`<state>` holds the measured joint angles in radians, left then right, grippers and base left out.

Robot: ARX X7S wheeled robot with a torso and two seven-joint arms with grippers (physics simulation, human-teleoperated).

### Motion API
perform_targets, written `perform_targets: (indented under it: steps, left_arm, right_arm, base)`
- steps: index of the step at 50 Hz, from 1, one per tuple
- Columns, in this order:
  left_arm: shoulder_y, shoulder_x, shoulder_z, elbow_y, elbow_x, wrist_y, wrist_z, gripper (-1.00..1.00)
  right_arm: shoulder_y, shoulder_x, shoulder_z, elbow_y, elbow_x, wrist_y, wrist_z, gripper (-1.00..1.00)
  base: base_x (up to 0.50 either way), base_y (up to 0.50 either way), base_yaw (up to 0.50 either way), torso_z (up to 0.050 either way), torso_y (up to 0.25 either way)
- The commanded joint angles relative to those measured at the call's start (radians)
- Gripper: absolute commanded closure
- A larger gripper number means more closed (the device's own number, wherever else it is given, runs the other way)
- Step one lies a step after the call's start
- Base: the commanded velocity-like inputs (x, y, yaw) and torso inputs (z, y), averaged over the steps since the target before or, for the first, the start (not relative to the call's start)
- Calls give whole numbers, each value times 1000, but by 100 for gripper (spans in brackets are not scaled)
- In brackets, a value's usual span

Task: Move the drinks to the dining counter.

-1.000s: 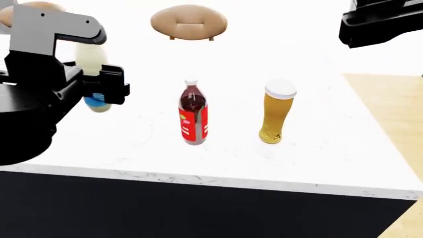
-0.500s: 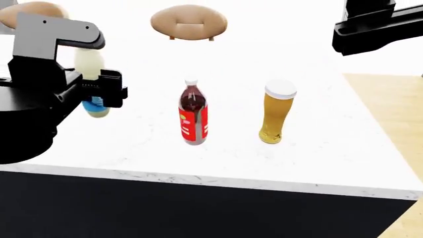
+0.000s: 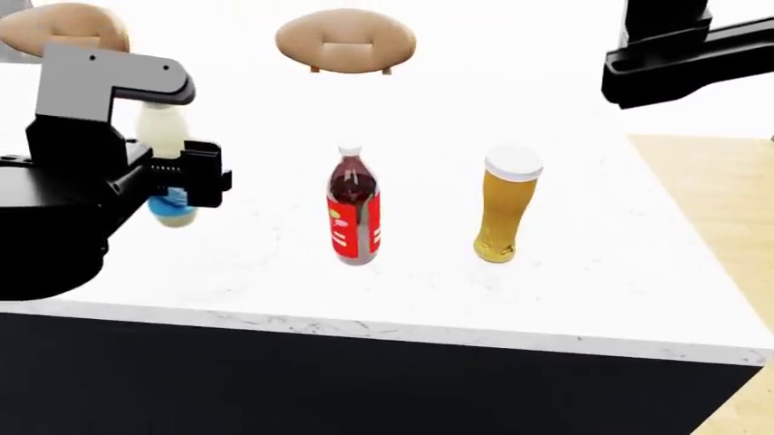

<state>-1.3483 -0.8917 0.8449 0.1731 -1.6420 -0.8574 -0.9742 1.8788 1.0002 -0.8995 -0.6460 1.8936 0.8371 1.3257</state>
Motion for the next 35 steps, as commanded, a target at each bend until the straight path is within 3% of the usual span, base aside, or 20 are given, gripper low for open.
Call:
perform_targets:
  steps: [1,24,25,35]
  left_arm:
    - [-73,6,11,-13,7,-67,-30,100]
    - [-22,8,9,-23,28,-19,8,100]
    - [-21,8,10,-24,28,-21,9,-100]
    - [-16,2,9,-25,22,-20,0,-100]
  right_arm:
    - [-15,4,2,-2,-9,-5,-7,-100]
    - [-30,4,-3,-5,-18,-6,-6,-100]
    - [-29,3,-3,-3,-18,-4,-7,-100]
    - [-36,6,-3,-6,-23,-7,-9,-100]
  base:
    - [0,0,0,0,10]
    - [0,0,0,0,1]
    - [0,0,0,0,0]
    - [0,0,0,0,0]
